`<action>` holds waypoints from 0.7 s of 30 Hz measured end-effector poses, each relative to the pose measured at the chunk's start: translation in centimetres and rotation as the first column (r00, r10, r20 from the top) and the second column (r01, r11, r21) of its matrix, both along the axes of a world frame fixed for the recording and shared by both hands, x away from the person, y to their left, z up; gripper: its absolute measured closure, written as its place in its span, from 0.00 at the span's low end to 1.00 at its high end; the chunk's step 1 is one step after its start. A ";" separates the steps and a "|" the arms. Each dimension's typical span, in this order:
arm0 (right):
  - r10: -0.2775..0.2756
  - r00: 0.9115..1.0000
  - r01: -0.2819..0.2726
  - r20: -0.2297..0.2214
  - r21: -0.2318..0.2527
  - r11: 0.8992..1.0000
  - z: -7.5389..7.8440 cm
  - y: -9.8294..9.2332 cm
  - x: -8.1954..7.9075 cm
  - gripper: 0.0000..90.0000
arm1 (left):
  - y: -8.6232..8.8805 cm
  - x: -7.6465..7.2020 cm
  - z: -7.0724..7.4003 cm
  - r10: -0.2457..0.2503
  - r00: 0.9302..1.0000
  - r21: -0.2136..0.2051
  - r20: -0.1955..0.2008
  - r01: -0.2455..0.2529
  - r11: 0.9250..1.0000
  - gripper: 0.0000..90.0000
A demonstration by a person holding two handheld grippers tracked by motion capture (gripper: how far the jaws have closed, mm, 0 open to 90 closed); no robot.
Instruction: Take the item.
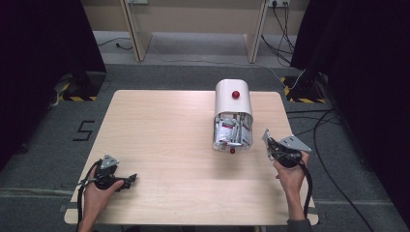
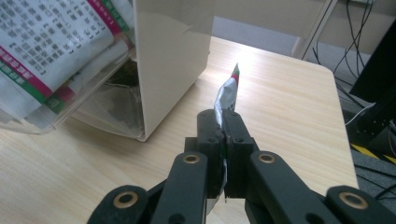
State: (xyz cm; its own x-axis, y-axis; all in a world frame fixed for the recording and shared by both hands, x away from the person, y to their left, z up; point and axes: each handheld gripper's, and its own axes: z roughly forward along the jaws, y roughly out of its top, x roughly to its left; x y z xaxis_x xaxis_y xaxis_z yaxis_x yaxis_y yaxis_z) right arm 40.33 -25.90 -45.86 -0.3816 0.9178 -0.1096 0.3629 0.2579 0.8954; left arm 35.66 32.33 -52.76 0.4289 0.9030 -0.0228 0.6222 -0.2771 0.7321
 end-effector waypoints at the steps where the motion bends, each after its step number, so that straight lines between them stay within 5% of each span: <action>1: 0.003 1.000 -0.003 -0.001 -0.005 1.000 -0.1 0.1 0.1 0.98 | 0.0 0.0 0.0 0.000 1.000 0.000 0.000 0.000 1.000 0.00; 21: 0.006 0.998 -0.006 -0.056 0.012 1.000 -2.6 0.3 1.9 0.98 | 0.3 -0.2 0.0 0.010 1.000 0.001 0.001 -0.010 1.000 0.00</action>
State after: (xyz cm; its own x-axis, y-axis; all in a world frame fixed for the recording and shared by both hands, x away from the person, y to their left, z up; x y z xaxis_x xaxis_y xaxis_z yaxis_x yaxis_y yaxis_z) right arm 42.26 -25.55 -48.42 -0.3922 0.9167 -0.0769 0.4107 0.2493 0.8770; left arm 35.44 32.59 -52.76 0.4199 0.9073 -0.0218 0.6246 -0.2715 0.7323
